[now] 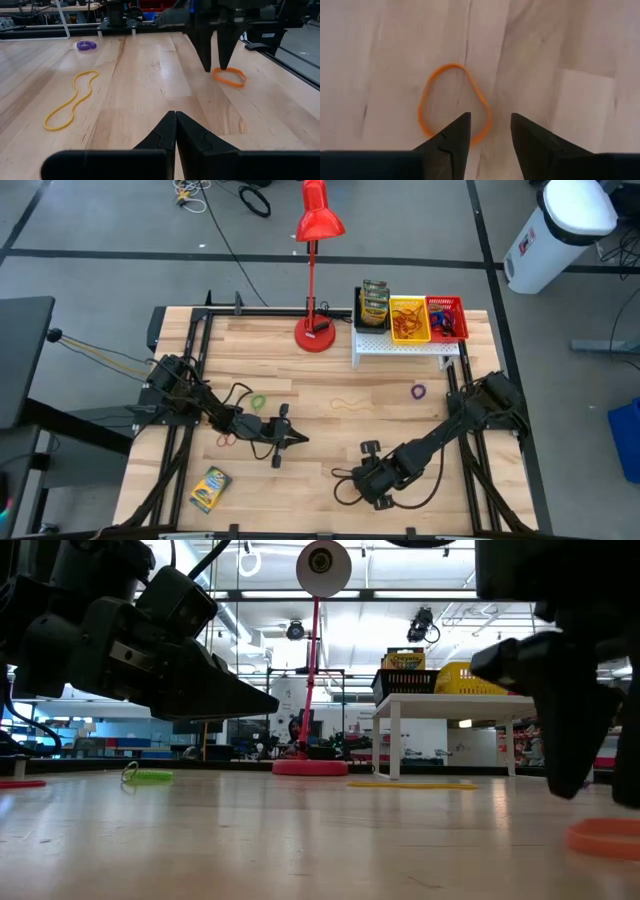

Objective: Pick & Place Office Desk Supplies
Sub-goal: Put the orange rubber band into the yellow bin

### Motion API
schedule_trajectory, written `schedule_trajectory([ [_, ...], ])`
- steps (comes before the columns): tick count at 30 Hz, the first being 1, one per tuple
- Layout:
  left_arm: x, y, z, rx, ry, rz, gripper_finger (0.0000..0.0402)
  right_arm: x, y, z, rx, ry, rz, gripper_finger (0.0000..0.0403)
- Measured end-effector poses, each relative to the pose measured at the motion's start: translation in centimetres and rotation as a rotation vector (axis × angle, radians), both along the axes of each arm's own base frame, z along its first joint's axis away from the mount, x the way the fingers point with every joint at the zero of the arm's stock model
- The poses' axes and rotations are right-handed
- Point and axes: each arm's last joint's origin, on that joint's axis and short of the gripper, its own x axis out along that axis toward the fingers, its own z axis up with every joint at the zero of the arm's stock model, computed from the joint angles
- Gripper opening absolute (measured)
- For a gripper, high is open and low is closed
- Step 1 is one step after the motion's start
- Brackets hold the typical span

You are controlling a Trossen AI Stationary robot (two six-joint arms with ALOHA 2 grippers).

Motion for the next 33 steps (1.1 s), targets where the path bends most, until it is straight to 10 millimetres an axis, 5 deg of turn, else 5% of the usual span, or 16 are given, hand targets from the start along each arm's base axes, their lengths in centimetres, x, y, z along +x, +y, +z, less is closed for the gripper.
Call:
schedule_trajectory([
  [8, 0.0, 0.0, 0.0, -0.003, 0.0, 0.001, 0.0013, 0.4, 0.3, -1.2, -0.001, 0.008, 0.022, 0.0096],
  [15, 0.0, 0.0, 0.0, -0.004, 0.0, 0.001, 0.0013, 0.4, 0.3, -1.0, 0.001, -0.002, 0.067, 0.0008],
  [21, 0.0, 0.0, 0.0, -0.004, 0.0, 0.001, 0.0013, -0.9, -1.2, 2.8, -0.165, -0.03, -0.009, 0.0006],
  [26, 0.0, 0.0, 0.0, -0.005, 0.0, 0.001, 0.0013, -3.5, -5.4, 8.8, -0.325, -0.123, -0.204, 0.0006],
  [33, 0.0, 0.0, 0.0, -0.005, 0.0, 0.001, 0.0013, -8.1, -15.3, 15.8, -0.541, -0.229, -0.644, 0.0004],
])
